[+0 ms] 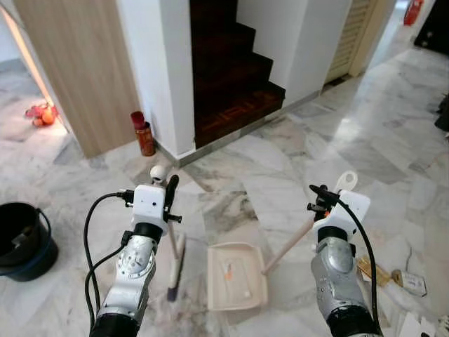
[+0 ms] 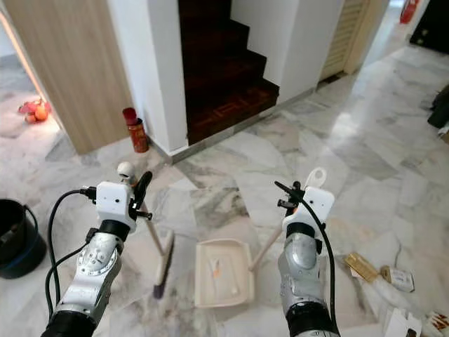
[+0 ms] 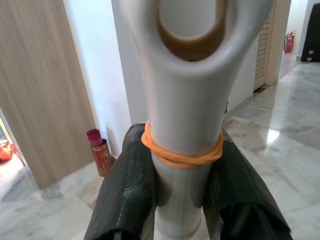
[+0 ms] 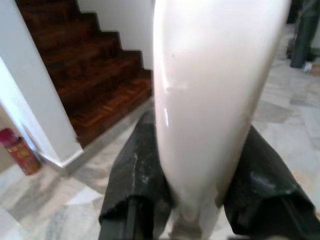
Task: Sweep floor
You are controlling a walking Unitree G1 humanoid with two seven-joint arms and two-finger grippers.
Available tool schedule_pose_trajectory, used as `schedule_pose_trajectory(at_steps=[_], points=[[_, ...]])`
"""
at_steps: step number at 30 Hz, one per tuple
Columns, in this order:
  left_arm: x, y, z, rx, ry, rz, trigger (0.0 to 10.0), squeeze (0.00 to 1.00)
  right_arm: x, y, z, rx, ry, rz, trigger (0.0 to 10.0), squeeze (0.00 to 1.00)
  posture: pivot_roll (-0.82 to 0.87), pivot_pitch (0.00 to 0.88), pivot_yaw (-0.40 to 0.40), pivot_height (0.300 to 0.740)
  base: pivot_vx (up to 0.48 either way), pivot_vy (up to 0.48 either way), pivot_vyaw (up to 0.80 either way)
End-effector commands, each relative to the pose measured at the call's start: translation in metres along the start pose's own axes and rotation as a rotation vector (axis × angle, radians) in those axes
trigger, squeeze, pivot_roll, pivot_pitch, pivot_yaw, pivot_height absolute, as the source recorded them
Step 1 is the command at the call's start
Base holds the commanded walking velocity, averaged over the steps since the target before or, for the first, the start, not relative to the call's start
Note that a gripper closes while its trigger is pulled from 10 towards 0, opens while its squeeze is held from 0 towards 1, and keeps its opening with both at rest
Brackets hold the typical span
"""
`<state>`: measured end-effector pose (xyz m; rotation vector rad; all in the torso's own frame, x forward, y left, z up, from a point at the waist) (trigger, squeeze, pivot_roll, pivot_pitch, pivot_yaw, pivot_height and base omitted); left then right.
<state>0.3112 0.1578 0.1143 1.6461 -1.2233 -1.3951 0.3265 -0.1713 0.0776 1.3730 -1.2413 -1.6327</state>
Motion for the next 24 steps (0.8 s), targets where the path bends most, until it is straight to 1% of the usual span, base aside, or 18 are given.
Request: schedule_pose_trajectory(at_steps=[1,24], points=[[-0.0006,0.0120,-0.0050,0.051,0.008,-0.011,10.0,0.00,-0.0003,0.0146,-0.0061,0.057,0.002,-0.025,10.0,0.00,0.09,0.000,-0.041,0.740,0.000,0.300,0.00],[-0.0015,0.0109,-0.0044,0.046,0.011,-0.011,10.0,0.00,-0.0045,0.0146,-0.0056,0.057,0.022,-0.025,10.0,0.00,0.10,0.000,-0.042,0.740,0.000,0.295,0.00]])
Point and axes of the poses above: a point about 5 cm out from each wrist's last joint towards the gripper, its own z axis pointing back from the gripper into the wrist, its own y axis along the axis of the wrist's last joint, x = y × z, the point moved 1 cm from there along -z, pointing out of the wrist towards the gripper, and after that the axes turned 12 degrees about -z, right-handed, at the moved point
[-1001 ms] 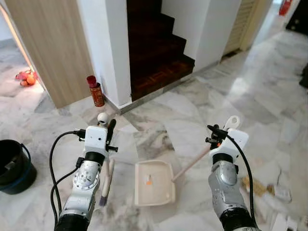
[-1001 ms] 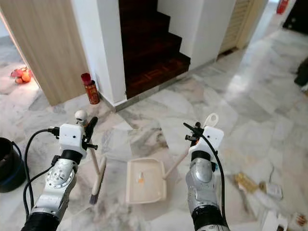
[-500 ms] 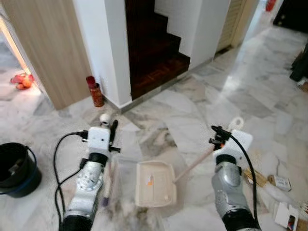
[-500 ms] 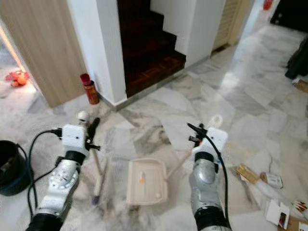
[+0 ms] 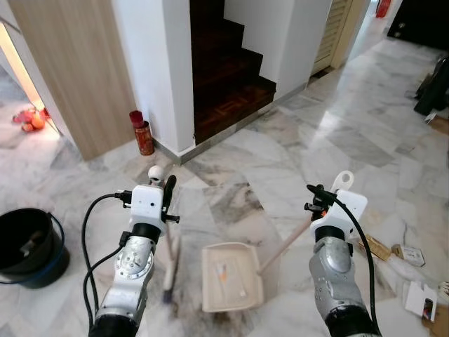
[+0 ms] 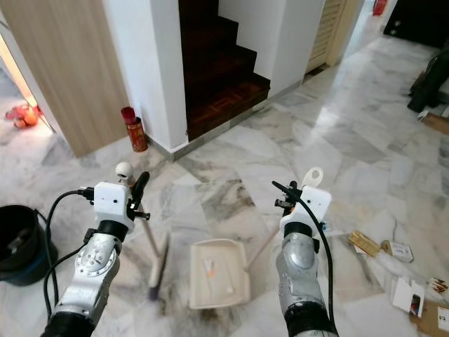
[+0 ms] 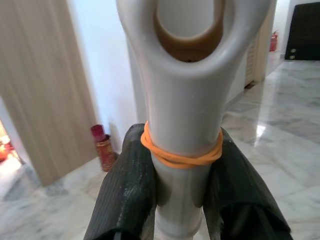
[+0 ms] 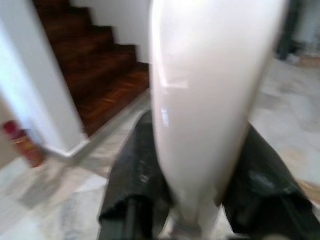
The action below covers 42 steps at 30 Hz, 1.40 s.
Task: Sweep floor
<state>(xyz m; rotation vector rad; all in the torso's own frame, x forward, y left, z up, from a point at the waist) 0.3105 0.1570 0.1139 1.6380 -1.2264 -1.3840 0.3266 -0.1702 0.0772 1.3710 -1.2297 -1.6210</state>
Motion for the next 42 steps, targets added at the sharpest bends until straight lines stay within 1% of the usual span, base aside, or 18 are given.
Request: schedule_pose_trajectory(at_steps=[1,42], points=[[-0.0022,0.0108,-0.0051,0.048,0.005,-0.023,10.0,0.00,-0.0037,0.0151,-0.0057,0.064,0.010,-0.031,10.0,0.00,0.09,0.000,-0.041,0.740,0.000,0.296,0.00],[0.0004,0.0116,-0.0068,0.055,-0.027,-0.029,10.0,0.00,-0.0097,0.0117,-0.0049,0.052,0.032,-0.038,10.0,0.00,0.10,0.000,-0.030,0.740,0.000,0.295,0.00]])
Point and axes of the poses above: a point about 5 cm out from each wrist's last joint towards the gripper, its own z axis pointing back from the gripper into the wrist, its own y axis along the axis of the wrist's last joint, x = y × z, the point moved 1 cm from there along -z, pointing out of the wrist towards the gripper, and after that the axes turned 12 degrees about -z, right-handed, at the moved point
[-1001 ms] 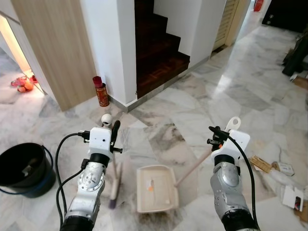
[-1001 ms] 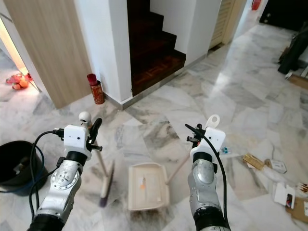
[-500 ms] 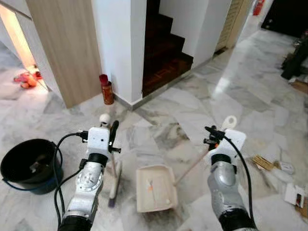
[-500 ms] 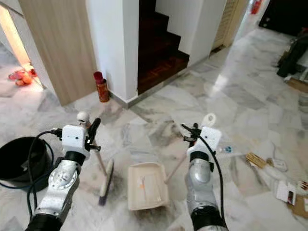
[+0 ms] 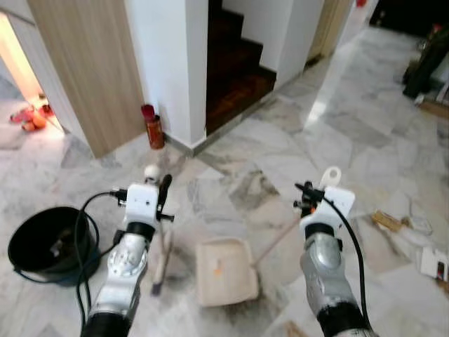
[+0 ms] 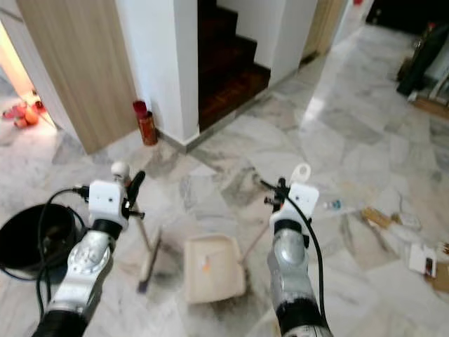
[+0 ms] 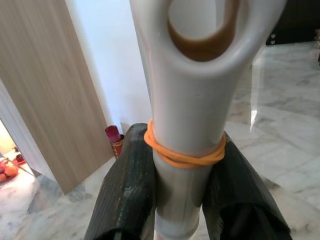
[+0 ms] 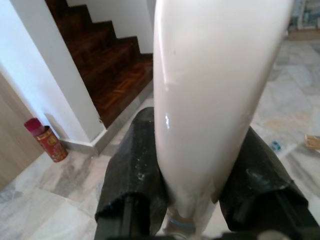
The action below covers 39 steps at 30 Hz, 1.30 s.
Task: Sweep floor
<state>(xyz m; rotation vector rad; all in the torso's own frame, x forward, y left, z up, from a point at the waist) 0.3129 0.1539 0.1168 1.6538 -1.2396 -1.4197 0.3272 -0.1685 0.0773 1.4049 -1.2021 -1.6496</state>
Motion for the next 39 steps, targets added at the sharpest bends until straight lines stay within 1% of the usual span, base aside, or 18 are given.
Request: schedule_pose_trajectory(at_steps=[1,11,13,39], points=[[-0.0018,0.0085,-0.0036,0.040,0.001,-0.005,10.0,0.00,-0.0086,0.0117,-0.0046,0.056,0.031,0.005,10.0,0.00,0.10,0.000,-0.031,0.740,0.000,0.292,0.00],[-0.0021,0.0078,-0.0027,0.037,0.000,-0.006,10.0,0.00,-0.0084,0.0098,-0.0038,0.046,0.032,0.018,10.0,0.00,0.10,0.000,-0.031,0.740,0.000,0.294,0.00],[-0.0017,0.0081,-0.0026,0.038,-0.002,-0.006,10.0,0.00,-0.0087,0.0099,-0.0039,0.046,0.036,0.024,10.0,0.00,0.10,0.000,-0.031,0.740,0.000,0.000,0.00],[-0.0002,0.0078,-0.0019,0.031,-0.009,-0.011,10.0,0.00,-0.0072,0.0100,-0.0036,0.044,0.032,0.022,10.0,0.00,0.10,0.000,-0.032,0.740,0.000,0.000,0.78]])
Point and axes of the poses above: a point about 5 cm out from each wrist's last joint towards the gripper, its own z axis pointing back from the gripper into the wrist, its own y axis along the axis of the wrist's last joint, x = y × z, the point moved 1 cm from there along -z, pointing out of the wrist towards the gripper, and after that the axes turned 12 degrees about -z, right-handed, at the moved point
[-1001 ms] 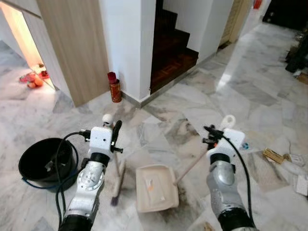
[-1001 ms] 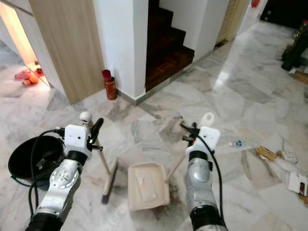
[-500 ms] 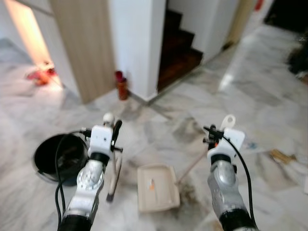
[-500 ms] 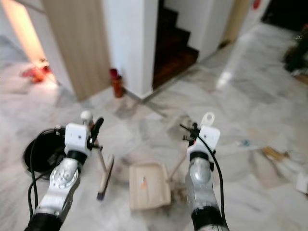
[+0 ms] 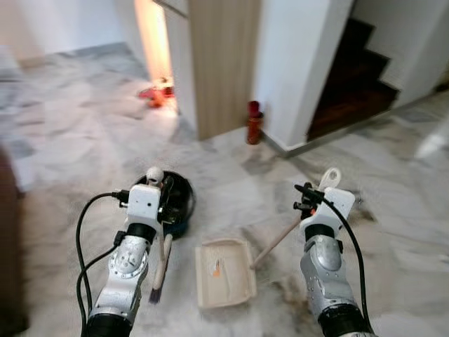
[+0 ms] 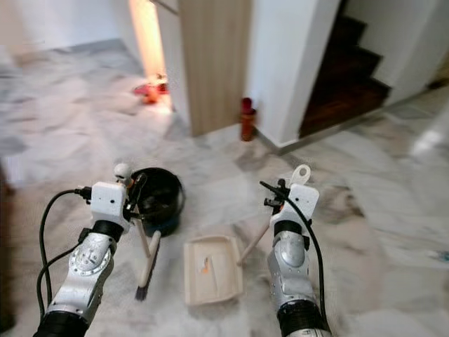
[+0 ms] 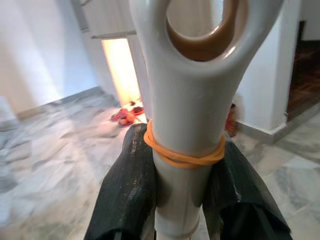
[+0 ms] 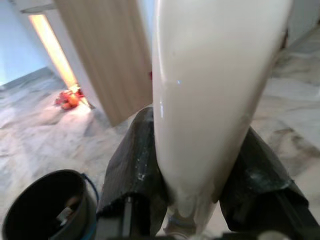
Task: Sweep floor
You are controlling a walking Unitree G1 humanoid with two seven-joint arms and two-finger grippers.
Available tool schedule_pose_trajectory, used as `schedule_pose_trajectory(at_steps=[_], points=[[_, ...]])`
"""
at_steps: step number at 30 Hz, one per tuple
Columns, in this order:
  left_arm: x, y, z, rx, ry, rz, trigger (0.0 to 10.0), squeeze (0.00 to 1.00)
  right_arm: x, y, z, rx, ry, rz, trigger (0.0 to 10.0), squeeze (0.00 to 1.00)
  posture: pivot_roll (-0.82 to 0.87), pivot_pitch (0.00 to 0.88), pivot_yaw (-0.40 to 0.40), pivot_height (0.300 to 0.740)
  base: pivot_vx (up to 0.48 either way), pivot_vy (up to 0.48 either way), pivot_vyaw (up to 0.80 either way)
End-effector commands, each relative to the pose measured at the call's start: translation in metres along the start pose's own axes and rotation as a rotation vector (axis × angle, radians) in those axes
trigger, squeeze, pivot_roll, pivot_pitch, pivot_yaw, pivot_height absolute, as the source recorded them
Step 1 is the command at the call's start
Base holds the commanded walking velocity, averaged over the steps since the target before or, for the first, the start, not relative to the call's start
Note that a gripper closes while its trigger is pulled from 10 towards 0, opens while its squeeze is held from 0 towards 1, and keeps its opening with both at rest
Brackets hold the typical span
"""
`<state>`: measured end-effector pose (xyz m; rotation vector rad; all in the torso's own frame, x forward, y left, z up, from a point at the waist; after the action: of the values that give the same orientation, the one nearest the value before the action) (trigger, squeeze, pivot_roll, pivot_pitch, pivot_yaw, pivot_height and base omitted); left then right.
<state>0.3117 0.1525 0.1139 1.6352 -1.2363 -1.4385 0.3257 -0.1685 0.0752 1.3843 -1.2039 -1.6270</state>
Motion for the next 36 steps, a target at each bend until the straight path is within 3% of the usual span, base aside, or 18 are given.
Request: schedule_pose_trajectory(at_steps=[1,8,25,36], points=[[-0.0026,0.0096,-0.0034,0.045,0.005,-0.013,10.0,0.00,-0.0079,0.0121,-0.0051,0.052,0.023,-0.004,10.0,0.00,0.10,0.000,-0.033,0.740,0.000,0.000,0.80],[-0.0024,0.0094,-0.0032,0.044,0.006,-0.014,10.0,0.00,-0.0081,0.0120,-0.0053,0.051,0.026,-0.003,10.0,0.00,0.11,0.000,-0.035,0.740,0.000,0.000,0.80],[-0.0056,0.0083,-0.0032,0.036,0.020,-0.023,10.0,0.00,-0.0106,0.0109,-0.0071,0.039,0.032,-0.013,10.0,0.00,0.11,0.000,-0.034,0.740,0.000,0.000,0.00],[-0.0066,0.0078,-0.0036,0.031,0.026,-0.028,10.0,0.00,-0.0111,0.0109,-0.0075,0.038,0.034,-0.013,10.0,0.00,0.11,0.000,-0.034,0.740,0.291,0.000,0.00]])
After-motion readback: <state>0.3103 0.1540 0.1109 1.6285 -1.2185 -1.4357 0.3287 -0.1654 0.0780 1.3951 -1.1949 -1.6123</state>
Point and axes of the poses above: a point about 5 cm out from each wrist's last joint towards the gripper, its own z axis pointing back from the gripper into the wrist, its own y axis along the axis of the wrist's last joint, x = y × z, the point moved 1 cm from there along -z, pointing out of the wrist towards the gripper, and after that the axes turned 12 degrees about -z, right-handed, at the moved point
